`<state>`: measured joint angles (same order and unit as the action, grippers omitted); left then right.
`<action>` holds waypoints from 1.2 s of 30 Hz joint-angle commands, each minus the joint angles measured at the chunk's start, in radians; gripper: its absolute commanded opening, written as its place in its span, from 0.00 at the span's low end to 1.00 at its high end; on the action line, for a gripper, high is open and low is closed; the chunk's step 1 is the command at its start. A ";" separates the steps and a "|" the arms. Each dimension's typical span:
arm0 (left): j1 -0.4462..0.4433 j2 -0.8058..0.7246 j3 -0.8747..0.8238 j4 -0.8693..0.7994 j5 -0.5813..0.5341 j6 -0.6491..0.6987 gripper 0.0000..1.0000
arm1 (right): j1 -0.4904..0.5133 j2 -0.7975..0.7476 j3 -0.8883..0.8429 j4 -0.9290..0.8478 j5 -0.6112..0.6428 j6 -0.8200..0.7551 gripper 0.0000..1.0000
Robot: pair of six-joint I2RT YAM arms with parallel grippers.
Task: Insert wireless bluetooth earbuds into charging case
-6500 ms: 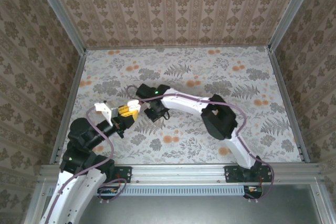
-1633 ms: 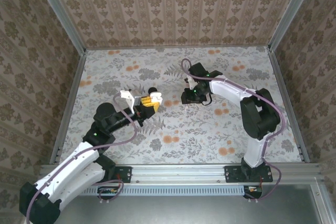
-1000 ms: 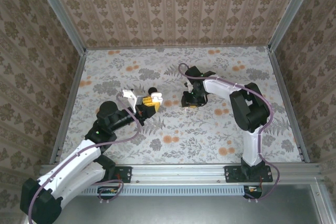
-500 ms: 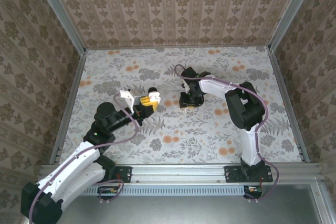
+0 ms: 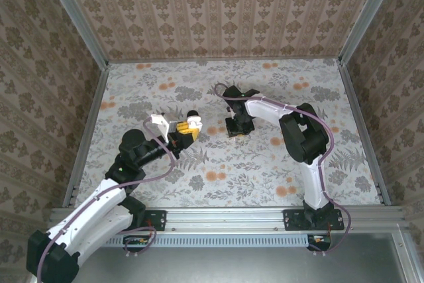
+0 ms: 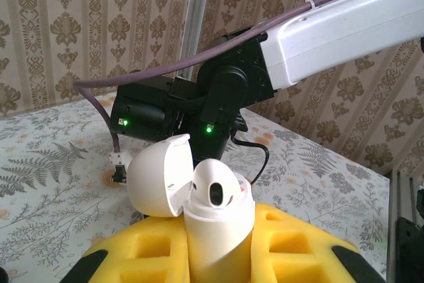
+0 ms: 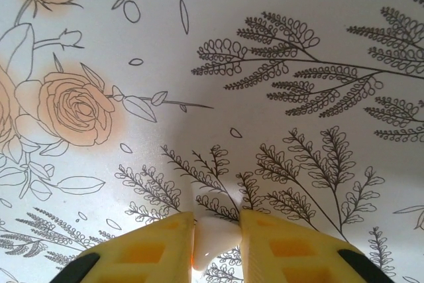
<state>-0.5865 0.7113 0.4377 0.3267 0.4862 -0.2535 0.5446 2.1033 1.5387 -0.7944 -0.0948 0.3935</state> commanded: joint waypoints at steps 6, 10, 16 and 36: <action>0.010 -0.014 0.002 0.012 0.019 0.002 0.00 | 0.009 -0.011 0.010 -0.048 0.046 -0.003 0.19; 0.010 -0.015 0.002 0.016 0.022 -0.005 0.00 | 0.009 -0.084 -0.014 -0.025 0.061 0.004 0.18; 0.008 -0.010 0.000 0.031 0.015 -0.015 0.00 | 0.009 -0.219 -0.050 0.014 0.090 0.013 0.17; -0.119 0.229 0.099 0.212 -0.056 0.103 0.00 | 0.052 -0.744 -0.228 0.253 0.100 0.035 0.16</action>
<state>-0.6888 0.9134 0.4778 0.4576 0.4496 -0.2008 0.5877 1.4334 1.3422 -0.6025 -0.0124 0.4026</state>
